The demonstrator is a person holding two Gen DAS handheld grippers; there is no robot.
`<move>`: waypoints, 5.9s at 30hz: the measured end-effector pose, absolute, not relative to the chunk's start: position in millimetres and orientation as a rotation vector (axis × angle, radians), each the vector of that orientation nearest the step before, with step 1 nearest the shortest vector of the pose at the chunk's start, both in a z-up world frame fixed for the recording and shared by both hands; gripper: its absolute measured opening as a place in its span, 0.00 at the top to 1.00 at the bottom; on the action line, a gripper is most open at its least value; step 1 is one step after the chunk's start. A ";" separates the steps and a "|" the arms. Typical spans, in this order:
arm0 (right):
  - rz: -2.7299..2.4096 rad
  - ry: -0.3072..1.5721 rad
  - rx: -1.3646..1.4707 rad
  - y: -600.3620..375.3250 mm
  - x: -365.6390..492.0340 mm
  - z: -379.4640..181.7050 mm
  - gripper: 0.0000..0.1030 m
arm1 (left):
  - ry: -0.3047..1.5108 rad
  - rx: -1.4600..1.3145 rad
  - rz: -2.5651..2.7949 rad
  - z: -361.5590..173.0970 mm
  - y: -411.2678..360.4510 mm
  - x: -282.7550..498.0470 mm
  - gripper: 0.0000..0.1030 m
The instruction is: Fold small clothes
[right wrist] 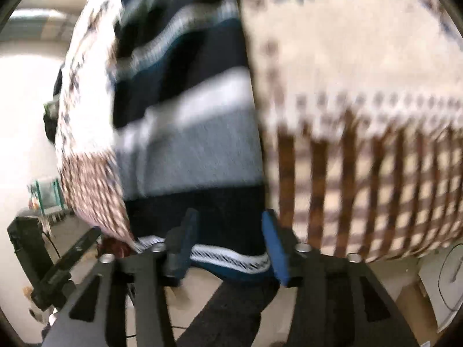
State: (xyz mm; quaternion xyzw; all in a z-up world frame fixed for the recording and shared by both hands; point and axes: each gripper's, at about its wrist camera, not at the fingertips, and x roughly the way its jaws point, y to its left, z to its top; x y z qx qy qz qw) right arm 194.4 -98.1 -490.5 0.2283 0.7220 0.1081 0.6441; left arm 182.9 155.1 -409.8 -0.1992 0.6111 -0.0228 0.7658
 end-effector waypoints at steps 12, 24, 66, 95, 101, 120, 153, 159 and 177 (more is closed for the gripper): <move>0.139 1.363 0.687 -128.8 424.7 -466.0 0.44 | 1.228 -0.415 -0.182 -424.0 131.4 497.8 0.39; 0.152 1.455 0.713 -119.7 543.1 -562.1 0.80 | 1.254 -0.170 -0.202 -482.4 108.0 588.5 0.95; 0.210 1.556 0.841 -156.7 550.2 -569.4 0.53 | 1.303 -0.439 -0.161 -495.6 126.6 549.8 0.95; 0.217 1.649 0.945 -140.1 485.3 -589.3 0.46 | 1.349 -0.427 -0.135 -508.3 121.7 509.9 0.88; 0.221 1.614 0.928 -130.7 482.1 -580.2 0.72 | 1.341 -0.334 -0.141 -517.2 133.8 521.7 0.89; 0.194 1.728 0.797 -121.4 430.2 -588.4 0.83 | 1.332 -0.408 -0.176 -471.2 148.1 474.0 0.62; 0.157 1.442 0.767 -117.7 505.8 -533.7 0.49 | 1.182 -0.290 -0.194 -432.6 126.3 524.9 0.43; 0.161 1.438 0.757 -114.8 579.1 -552.8 0.49 | 1.260 -0.063 -0.307 -476.4 76.5 624.0 0.43; 0.235 1.493 0.759 -135.7 602.1 -576.9 0.97 | 1.286 0.137 -0.334 -510.9 62.3 626.2 0.94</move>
